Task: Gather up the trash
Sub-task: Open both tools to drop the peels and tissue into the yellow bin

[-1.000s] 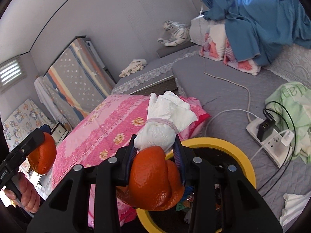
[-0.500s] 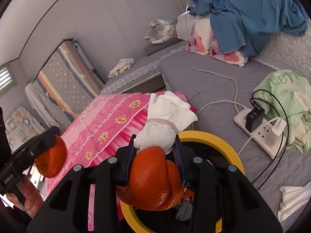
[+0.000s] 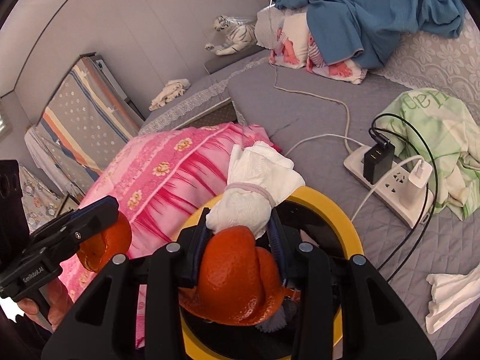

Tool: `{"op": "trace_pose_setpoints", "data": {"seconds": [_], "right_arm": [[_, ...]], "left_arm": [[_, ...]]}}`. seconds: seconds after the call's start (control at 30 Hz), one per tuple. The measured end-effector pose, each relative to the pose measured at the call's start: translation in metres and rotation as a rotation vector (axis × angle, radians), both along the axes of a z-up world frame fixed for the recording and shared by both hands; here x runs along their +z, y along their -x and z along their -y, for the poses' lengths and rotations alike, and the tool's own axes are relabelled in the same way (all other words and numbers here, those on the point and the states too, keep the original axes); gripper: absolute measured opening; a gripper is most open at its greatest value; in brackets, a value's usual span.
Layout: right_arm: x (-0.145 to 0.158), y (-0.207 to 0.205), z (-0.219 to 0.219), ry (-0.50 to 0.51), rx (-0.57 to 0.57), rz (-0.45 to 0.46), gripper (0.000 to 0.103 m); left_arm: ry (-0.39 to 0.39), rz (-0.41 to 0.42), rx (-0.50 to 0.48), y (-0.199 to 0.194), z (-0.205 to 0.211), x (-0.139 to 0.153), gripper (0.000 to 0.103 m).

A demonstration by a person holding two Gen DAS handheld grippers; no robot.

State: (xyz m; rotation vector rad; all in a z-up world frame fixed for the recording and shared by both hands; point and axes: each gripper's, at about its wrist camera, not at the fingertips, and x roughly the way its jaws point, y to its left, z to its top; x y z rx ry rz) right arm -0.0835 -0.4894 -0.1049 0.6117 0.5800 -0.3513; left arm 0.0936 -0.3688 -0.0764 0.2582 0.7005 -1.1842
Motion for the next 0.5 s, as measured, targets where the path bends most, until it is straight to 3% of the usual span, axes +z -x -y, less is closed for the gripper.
{"op": "trace_pose_setpoints", "data": {"seconds": [0.43,0.5], "right_arm": [[-0.025,-0.003,0.011,-0.059,-0.017,-0.05,0.036],[-0.025,-0.003,0.011,-0.061,-0.019,-0.051,0.04]], "left_arm": [[-0.037,-0.067,0.014,-0.015,0.014,-0.026,0.029],[-0.031,-0.069,0.014,-0.015,0.013,-0.025,0.029]]}}
